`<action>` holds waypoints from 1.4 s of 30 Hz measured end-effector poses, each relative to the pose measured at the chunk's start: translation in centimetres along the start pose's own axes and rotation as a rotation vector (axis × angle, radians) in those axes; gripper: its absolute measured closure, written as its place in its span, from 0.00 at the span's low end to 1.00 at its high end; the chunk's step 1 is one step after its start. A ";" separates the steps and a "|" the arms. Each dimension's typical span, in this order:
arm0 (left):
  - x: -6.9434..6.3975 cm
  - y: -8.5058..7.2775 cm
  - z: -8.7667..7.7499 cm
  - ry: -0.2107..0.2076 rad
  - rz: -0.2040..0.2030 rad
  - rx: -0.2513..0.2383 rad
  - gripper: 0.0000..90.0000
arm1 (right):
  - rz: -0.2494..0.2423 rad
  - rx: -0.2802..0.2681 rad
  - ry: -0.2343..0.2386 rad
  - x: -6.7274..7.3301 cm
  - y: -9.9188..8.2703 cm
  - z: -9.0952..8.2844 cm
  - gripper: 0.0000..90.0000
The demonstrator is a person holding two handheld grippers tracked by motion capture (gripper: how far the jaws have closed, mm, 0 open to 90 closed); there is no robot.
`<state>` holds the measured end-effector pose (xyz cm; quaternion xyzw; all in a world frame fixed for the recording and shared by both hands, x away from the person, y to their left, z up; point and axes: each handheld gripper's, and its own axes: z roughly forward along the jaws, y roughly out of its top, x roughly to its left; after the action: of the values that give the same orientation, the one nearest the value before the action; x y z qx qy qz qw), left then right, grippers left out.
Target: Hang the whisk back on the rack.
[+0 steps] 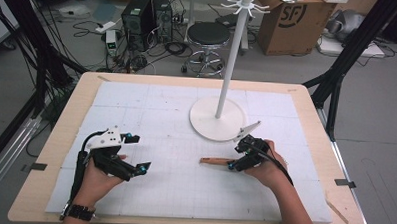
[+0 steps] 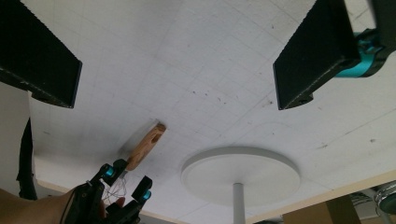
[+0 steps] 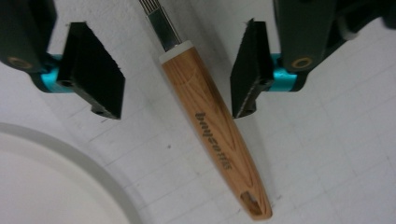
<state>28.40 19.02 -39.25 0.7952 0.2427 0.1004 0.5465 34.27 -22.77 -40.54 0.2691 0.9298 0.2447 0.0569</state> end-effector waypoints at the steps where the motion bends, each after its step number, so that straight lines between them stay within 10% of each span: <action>1: 0.0 0.0 0.0 0.004 -0.002 0.003 0.02 | -0.013 0.018 0.002 -0.1 0.1 0.2 0.42; 9: 0.2 -0.1 -0.4 0.010 0.000 0.000 0.02 | -0.054 0.133 0.038 0.4 0.3 1.3 0.59; 32: 0.0 0.0 -0.4 0.011 0.002 0.001 0.02 | -0.097 0.171 0.051 1.7 0.5 1.1 0.76; 42: 0.0 0.1 -0.6 0.012 0.000 -0.006 0.02 | -0.063 0.003 0.061 1.6 0.6 -1.0 0.77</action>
<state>28.18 19.47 -38.98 0.7930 0.2455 0.1061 0.5474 32.93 -21.88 -39.31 0.2322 0.9394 0.2495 0.0356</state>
